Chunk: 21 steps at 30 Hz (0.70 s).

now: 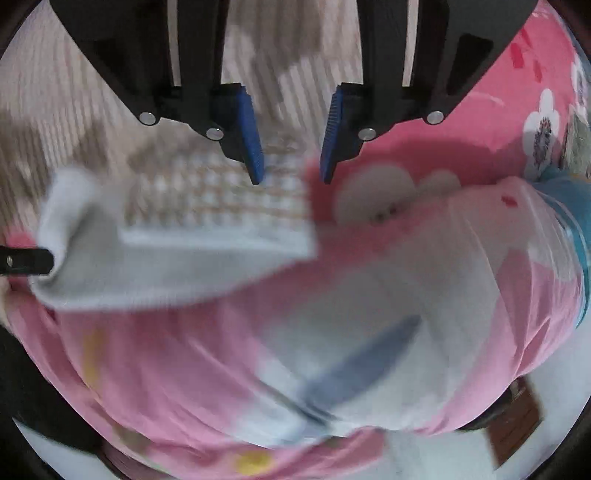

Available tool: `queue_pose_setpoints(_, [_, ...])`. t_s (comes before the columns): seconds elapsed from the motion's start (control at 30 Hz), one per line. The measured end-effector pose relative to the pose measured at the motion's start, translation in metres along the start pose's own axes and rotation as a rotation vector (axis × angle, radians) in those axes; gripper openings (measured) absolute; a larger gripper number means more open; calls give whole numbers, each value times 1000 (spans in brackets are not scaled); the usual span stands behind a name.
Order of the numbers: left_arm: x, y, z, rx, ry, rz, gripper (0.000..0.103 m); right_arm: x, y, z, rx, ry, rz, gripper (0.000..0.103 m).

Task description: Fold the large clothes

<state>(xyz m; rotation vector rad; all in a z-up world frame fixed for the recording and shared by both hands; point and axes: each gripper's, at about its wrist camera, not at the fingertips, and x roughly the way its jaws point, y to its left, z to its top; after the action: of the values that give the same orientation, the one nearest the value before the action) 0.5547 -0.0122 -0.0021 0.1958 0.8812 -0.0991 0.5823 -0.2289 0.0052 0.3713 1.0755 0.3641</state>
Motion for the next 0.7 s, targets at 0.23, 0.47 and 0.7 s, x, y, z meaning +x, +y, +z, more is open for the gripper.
queue_pose_setpoints(0.23, [18,44,11,-279,-72,-128,50,29,-58,23,246,-82,162,55])
queue_pose_setpoints(0.47, [-33,67,-13,-144,-42,-95,55,-16,-10,-21,-74,-29,130,50])
queue_pose_setpoints(0.7, [-45,87,-88,-129,91,-30,55,93,36,-35,-175,159,21,33])
